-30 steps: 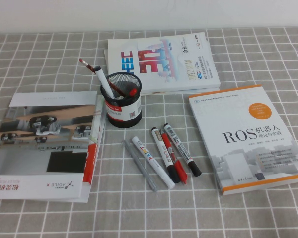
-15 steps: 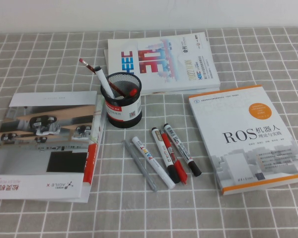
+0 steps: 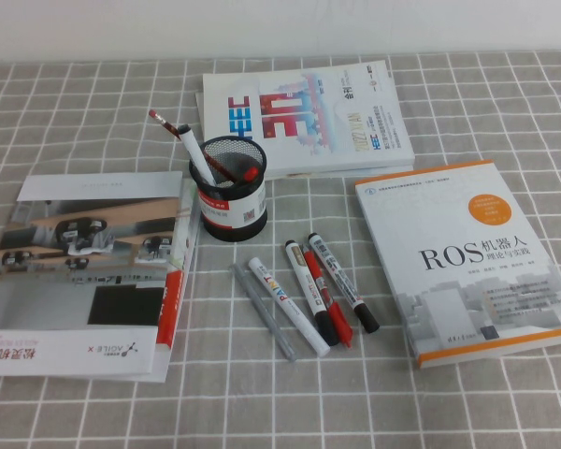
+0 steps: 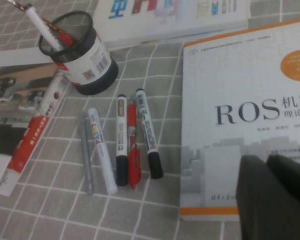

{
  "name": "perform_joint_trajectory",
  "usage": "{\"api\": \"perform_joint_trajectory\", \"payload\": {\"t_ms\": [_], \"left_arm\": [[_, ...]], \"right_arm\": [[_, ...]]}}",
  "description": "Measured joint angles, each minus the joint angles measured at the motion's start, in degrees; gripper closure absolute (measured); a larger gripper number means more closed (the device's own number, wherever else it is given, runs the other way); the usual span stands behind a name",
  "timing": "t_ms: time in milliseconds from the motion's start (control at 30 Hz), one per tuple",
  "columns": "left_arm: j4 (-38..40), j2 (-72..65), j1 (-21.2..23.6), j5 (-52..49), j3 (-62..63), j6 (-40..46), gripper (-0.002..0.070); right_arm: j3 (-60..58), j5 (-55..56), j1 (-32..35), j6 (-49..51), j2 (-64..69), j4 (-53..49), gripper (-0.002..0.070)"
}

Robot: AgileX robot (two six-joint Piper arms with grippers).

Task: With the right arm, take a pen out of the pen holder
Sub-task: 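Take a marker out of the pen holder and lay it on the table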

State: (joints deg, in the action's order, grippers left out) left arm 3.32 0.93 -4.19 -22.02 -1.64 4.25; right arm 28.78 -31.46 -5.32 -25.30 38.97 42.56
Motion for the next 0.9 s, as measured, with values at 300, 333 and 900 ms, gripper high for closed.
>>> {"api": "perform_joint_trajectory", "payload": {"t_ms": [300,333,900], "left_arm": [[0.0,0.0,0.0,0.0,0.0,0.0,0.0678],[0.0,0.0,0.0,0.0,0.0,0.0,0.0678],[0.0,0.0,0.0,0.0,0.0,0.0,0.0678]], "right_arm": [[0.5,19.3,-15.2,-2.3,9.5,-0.4,0.0689],[0.5,22.9,-18.6,-1.4,10.5,-1.4,0.0689],[0.5,79.9,-47.6,11.0,38.8,-25.5,0.0680]]}}
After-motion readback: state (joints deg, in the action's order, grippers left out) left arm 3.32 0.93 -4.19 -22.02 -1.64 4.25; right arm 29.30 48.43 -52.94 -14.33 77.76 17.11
